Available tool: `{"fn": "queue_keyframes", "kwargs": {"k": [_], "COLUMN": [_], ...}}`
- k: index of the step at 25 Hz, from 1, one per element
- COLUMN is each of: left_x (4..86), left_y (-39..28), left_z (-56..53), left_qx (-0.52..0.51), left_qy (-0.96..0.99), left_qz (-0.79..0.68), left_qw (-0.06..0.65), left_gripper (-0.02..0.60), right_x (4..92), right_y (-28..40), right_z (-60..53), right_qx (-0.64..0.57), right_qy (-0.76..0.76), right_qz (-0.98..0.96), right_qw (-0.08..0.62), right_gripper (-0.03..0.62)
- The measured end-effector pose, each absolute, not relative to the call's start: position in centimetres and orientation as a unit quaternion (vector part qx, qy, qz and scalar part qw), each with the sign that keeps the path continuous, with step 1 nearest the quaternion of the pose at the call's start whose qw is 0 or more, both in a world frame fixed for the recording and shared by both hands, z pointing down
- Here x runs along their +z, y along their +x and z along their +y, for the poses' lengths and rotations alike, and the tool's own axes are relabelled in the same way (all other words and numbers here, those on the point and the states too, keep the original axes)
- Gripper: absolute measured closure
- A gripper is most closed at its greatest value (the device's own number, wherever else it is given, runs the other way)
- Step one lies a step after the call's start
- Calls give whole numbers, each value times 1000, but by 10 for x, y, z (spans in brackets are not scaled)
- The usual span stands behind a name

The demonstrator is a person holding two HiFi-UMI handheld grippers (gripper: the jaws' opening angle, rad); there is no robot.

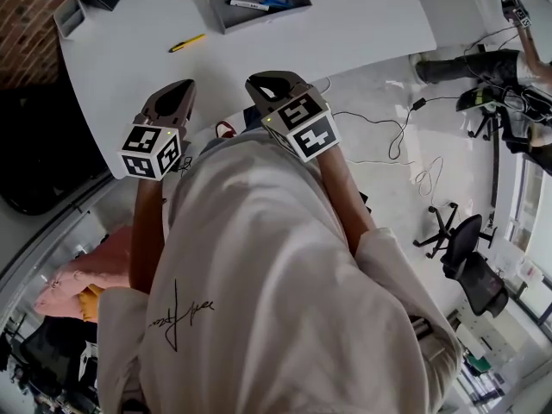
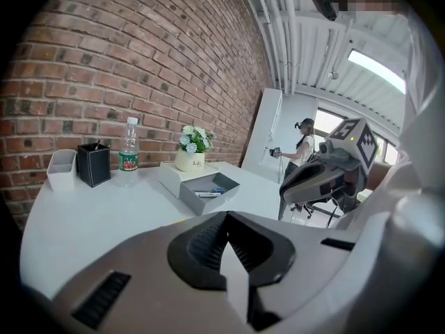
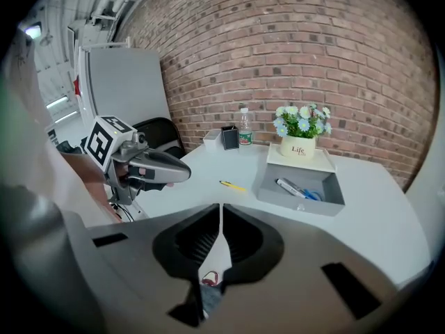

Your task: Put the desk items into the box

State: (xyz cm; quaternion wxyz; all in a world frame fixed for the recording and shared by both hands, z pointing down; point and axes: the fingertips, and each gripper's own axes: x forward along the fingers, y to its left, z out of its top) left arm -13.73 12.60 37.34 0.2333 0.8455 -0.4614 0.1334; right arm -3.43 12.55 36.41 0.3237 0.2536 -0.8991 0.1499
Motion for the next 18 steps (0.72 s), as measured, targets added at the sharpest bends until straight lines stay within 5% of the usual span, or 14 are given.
{"fn": "queue_keyframes", "kwargs": {"k": [8,18], "left_x": [383,414], "left_y": [-142,-158], "left_z": [86,47], "left_qx": [210,249], "left_qy": [853,843], "left_qz": [-448,-441], "left_qw": [168,180], "left_gripper": [575,575], "right_x": [356,371], "right_y": [-39,-44], "right_z": [83,37], "right_qx": [148,167], "right_qy": [255,251], "right_qz": [-904,-901], "right_qw": [309,313], "right_gripper": [559,559]}}
